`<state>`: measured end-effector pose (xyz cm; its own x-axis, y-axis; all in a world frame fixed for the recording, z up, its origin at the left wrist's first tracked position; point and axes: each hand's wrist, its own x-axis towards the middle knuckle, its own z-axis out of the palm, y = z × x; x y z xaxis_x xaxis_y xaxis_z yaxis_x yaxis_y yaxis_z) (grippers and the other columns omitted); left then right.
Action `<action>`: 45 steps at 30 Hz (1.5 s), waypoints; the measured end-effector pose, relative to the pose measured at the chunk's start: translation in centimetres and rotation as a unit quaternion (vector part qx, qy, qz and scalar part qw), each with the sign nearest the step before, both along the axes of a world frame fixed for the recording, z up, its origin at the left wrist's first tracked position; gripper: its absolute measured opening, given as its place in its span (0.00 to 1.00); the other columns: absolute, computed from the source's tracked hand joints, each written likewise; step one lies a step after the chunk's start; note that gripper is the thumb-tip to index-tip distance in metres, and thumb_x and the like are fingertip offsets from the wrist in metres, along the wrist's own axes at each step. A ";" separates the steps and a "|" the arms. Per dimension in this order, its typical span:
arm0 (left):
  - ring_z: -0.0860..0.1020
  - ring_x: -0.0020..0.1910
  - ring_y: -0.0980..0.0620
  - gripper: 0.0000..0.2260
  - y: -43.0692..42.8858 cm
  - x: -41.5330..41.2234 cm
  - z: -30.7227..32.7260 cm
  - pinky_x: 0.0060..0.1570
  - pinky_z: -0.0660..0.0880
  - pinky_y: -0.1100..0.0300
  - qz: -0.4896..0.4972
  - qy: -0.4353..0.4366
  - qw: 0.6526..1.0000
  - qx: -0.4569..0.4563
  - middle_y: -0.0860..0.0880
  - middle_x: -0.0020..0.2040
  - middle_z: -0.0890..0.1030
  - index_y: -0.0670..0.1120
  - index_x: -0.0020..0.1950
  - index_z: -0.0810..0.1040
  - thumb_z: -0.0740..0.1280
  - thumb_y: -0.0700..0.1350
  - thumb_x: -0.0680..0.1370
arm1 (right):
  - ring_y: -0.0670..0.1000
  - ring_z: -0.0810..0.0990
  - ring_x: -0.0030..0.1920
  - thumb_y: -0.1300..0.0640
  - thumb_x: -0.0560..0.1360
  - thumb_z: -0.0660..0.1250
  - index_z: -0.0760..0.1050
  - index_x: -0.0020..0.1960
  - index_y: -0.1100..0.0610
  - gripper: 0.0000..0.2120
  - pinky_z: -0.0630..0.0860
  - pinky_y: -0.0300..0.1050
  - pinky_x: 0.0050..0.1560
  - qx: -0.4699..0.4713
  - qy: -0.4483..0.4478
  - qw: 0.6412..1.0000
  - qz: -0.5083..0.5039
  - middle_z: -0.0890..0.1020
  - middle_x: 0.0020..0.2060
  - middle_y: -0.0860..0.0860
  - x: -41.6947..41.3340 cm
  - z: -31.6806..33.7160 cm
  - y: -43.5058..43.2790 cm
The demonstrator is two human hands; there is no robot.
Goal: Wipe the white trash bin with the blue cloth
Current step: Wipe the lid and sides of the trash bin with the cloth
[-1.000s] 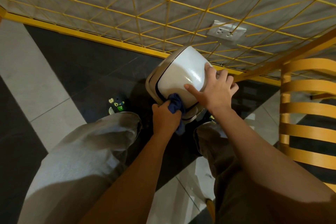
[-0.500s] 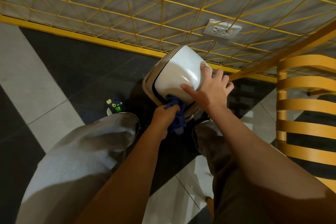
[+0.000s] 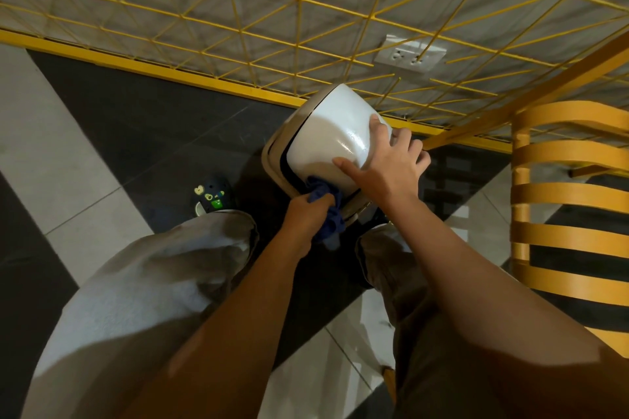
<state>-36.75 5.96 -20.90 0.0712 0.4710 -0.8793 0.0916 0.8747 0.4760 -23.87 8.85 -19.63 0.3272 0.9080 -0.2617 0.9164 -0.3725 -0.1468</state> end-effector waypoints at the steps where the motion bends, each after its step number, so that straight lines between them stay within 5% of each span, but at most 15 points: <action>1: 0.70 0.32 0.52 0.07 0.0 -0.1 0.0 0.28 0.66 0.62 -0.007 -0.002 1.000 -0.007 0.45 0.36 0.73 0.43 0.39 0.72 0.62 0.41 0.77 | 0.61 0.63 0.64 0.30 0.67 0.62 0.53 0.74 0.48 0.43 0.57 0.59 0.67 0.000 -0.001 1.000 0.001 0.64 0.66 0.59 0.0 0.0 0.0; 6: 0.74 0.45 0.43 0.12 2.4 -1.4 -0.5 0.33 0.69 0.58 0.062 0.067 0.995 0.028 0.39 0.49 0.76 0.36 0.57 0.75 0.62 0.42 0.77 | 0.61 0.64 0.64 0.29 0.67 0.62 0.52 0.74 0.48 0.43 0.57 0.60 0.67 -0.001 -0.007 1.000 0.006 0.64 0.66 0.59 0.1 -0.1 0.0; 10: 0.75 0.46 0.41 0.10 3.7 -1.7 -1.1 0.42 0.72 0.52 0.032 0.129 0.987 0.095 0.35 0.52 0.77 0.37 0.50 0.77 0.63 0.42 0.76 | 0.61 0.64 0.64 0.30 0.67 0.62 0.52 0.74 0.48 0.43 0.58 0.60 0.66 -0.001 -0.003 1.000 0.008 0.64 0.66 0.59 0.2 0.0 0.1; 14: 0.73 0.41 0.44 0.10 3.1 -1.7 -1.6 0.41 0.68 0.53 -0.077 0.114 0.988 0.074 0.41 0.39 0.72 0.42 0.35 0.70 0.63 0.44 0.76 | 0.61 0.64 0.64 0.29 0.67 0.62 0.52 0.74 0.48 0.44 0.59 0.60 0.66 -0.004 -0.013 1.000 0.013 0.65 0.66 0.59 0.2 -0.1 -0.1; 20: 0.72 0.36 0.47 0.09 0.8 -1.2 -1.2 0.39 0.68 0.55 -0.121 0.103 0.979 0.131 0.43 0.35 0.72 0.41 0.36 0.70 0.65 0.41 0.75 | 0.62 0.65 0.63 0.29 0.67 0.62 0.52 0.74 0.49 0.44 0.59 0.60 0.65 -0.004 -0.020 1.000 0.012 0.65 0.65 0.59 0.0 -0.1 -0.1; 22: 0.74 0.42 0.41 0.08 -0.6 -0.8 -1.1 0.41 0.70 0.53 -0.164 0.131 0.961 0.181 0.37 0.44 0.74 0.36 0.41 0.74 0.66 0.41 0.74 | 0.62 0.65 0.63 0.29 0.67 0.62 0.52 0.74 0.49 0.44 0.59 0.60 0.65 -0.006 -0.021 1.000 0.013 0.65 0.66 0.59 0.0 0.0 -0.1; 25: 0.71 0.46 0.47 0.15 -2.1 -0.8 -0.7 0.48 0.68 0.58 -0.220 0.157 0.934 0.234 0.41 0.53 0.68 0.42 0.60 0.74 0.66 0.43 0.74 | 0.62 0.65 0.63 0.29 0.67 0.61 0.52 0.74 0.49 0.44 0.59 0.60 0.65 -0.004 -0.021 1.000 0.012 0.65 0.66 0.59 -0.1 0.0 0.0; 33: 0.70 0.55 0.44 0.26 0.3 -3.6 -1.0 0.55 0.64 0.61 0.038 0.331 0.909 0.252 0.39 0.61 0.66 0.46 0.72 0.63 0.65 0.43 0.75 | 0.62 0.64 0.64 0.28 0.67 0.61 0.52 0.74 0.49 0.44 0.59 0.60 0.65 -0.008 -0.013 1.000 0.011 0.65 0.66 0.59 0.1 0.2 0.0; 36: 0.71 0.55 0.40 0.22 1.0 -3.9 -2.9 0.59 0.67 0.54 -0.054 0.329 0.910 0.247 0.37 0.59 0.67 0.44 0.70 0.67 0.64 0.43 0.76 | 0.62 0.65 0.64 0.28 0.67 0.61 0.52 0.74 0.49 0.44 0.59 0.60 0.65 -0.009 -0.012 1.000 0.014 0.65 0.66 0.59 0.1 0.1 -0.1; 40: 0.72 0.56 0.41 0.17 -2.6 -2.2 -4.1 0.53 0.63 0.60 -0.195 0.293 0.899 0.263 0.39 0.60 0.69 0.46 0.66 0.68 0.57 0.46 0.77 | 0.62 0.65 0.63 0.29 0.67 0.61 0.52 0.75 0.50 0.44 0.60 0.60 0.65 0.003 -0.019 1.000 0.019 0.65 0.65 0.60 0.0 0.1 -0.2; 45: 0.69 0.61 0.39 0.26 -6.1 -0.2 -2.6 0.54 0.68 0.55 -0.203 0.234 0.914 0.260 0.38 0.67 0.64 0.48 0.73 0.60 0.63 0.42 0.76 | 0.61 0.66 0.62 0.29 0.67 0.62 0.53 0.75 0.50 0.45 0.61 0.59 0.64 0.006 -0.025 0.999 0.024 0.66 0.65 0.60 0.1 0.2 -0.4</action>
<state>-36.99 -0.09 -23.53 0.0063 0.8523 -0.5229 0.6596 0.3895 0.6428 -23.81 8.50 -19.39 0.2962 0.9256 -0.2357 0.9392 -0.3271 -0.1043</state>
